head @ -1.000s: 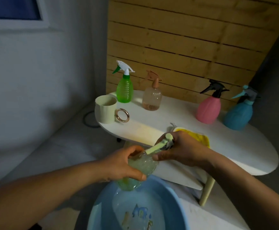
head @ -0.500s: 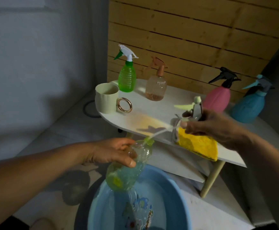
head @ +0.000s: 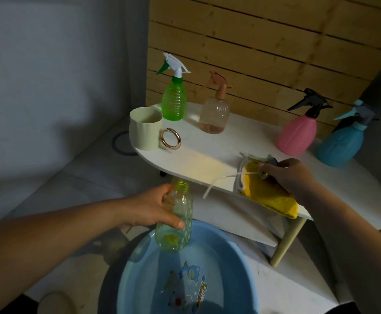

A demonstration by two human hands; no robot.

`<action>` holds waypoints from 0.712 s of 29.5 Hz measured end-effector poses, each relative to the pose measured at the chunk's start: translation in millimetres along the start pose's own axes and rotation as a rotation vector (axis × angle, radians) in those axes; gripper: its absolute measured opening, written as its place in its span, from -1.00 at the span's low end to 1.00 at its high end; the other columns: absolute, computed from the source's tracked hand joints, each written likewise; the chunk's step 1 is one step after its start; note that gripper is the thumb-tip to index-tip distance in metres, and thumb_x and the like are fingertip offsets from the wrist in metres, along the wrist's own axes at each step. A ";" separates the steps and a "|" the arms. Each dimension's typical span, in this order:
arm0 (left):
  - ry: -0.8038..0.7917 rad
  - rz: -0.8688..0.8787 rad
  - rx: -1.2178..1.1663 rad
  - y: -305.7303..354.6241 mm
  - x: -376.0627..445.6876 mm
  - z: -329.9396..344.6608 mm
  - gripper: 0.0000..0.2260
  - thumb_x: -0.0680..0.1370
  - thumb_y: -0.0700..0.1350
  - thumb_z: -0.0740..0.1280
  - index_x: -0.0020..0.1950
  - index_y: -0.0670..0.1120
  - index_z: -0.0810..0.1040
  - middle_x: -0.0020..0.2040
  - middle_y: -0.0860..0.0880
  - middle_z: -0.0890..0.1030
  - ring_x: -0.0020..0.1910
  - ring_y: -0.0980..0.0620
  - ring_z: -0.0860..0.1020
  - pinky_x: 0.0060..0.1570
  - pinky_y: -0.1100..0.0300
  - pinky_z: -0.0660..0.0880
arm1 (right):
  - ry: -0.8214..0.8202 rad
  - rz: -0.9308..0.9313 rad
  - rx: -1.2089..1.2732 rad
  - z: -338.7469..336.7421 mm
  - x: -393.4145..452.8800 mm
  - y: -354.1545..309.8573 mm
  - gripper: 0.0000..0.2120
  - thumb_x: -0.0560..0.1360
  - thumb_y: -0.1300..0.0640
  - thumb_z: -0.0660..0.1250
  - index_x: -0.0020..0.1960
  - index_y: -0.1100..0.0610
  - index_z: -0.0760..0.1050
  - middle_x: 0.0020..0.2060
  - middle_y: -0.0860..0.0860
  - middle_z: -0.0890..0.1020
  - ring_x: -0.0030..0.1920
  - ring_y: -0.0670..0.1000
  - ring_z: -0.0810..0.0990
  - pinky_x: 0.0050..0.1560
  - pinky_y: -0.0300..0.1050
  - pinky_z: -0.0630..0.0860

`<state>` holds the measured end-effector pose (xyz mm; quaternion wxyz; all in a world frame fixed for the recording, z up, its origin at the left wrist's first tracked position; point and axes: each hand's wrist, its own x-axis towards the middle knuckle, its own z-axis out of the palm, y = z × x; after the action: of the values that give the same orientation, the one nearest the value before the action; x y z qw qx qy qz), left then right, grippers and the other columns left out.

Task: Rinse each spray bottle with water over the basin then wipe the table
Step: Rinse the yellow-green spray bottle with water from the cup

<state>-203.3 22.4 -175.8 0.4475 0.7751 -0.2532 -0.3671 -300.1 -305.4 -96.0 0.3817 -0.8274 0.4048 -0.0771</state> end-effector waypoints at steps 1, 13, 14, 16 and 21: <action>-0.001 0.003 0.011 1.7 0.1 0.7 -0.36 0.31 -0.09 0.69 0.30 0.06 0.48 0.12 0.05 0.69 0.09 0.10 0.68 0.14 0.04 0.64 | 0.033 -0.003 -0.063 -0.1 2.1 1.7 -0.49 0.40 -0.25 0.51 0.03 0.15 0.52 -0.13 0.11 0.64 -0.13 0.13 0.61 -0.01 0.13 0.61; 0.064 0.059 0.069 7.9 0.8 -3.5 -0.26 0.33 -0.08 0.68 0.40 0.06 0.38 0.22 0.06 0.59 0.19 0.09 0.60 0.23 0.03 0.60 | 0.047 -0.512 -0.040 44.9 -29.9 -77.4 -0.80 0.58 -0.05 0.39 0.03 0.07 0.66 -0.17 0.03 0.66 -0.15 0.09 0.64 -0.13 0.00 0.59; 0.064 0.065 0.059 8.3 1.6 -4.0 -0.26 0.33 -0.10 0.68 0.40 0.05 0.38 0.22 0.06 0.59 0.20 0.08 0.59 0.24 0.03 0.59 | -0.043 -0.522 0.012 59.3 -33.7 -92.4 -0.85 0.59 0.00 0.38 0.01 0.06 0.65 -0.21 0.01 0.64 -0.23 0.04 0.61 -0.24 -0.12 0.54; 0.061 0.082 0.058 9.1 3.1 -3.7 -0.27 0.33 -0.10 0.68 0.39 0.06 0.38 0.23 0.07 0.58 0.21 0.09 0.58 0.25 0.03 0.58 | -0.217 -0.495 0.112 85.2 -40.1 -120.1 -0.87 0.63 0.04 0.33 0.08 0.07 0.60 -0.16 0.02 0.61 -0.33 -0.04 0.56 -0.39 -0.22 0.43; 0.043 0.094 0.108 3.9 1.2 -3.8 -0.23 0.34 -0.09 0.67 0.44 0.04 0.35 0.22 0.08 0.56 0.16 0.08 0.58 -0.07 0.27 0.58 | -0.412 -0.389 0.077 133.3 -39.3 -159.8 -0.68 0.67 -0.07 0.23 0.20 0.19 0.51 -0.12 0.07 0.59 -0.29 -0.02 0.58 -0.34 -0.16 0.37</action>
<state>-199.8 21.6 -171.5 0.4272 0.7930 -0.2991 -0.3150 -170.3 -140.0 -70.9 0.4649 -0.8727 0.1490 0.0057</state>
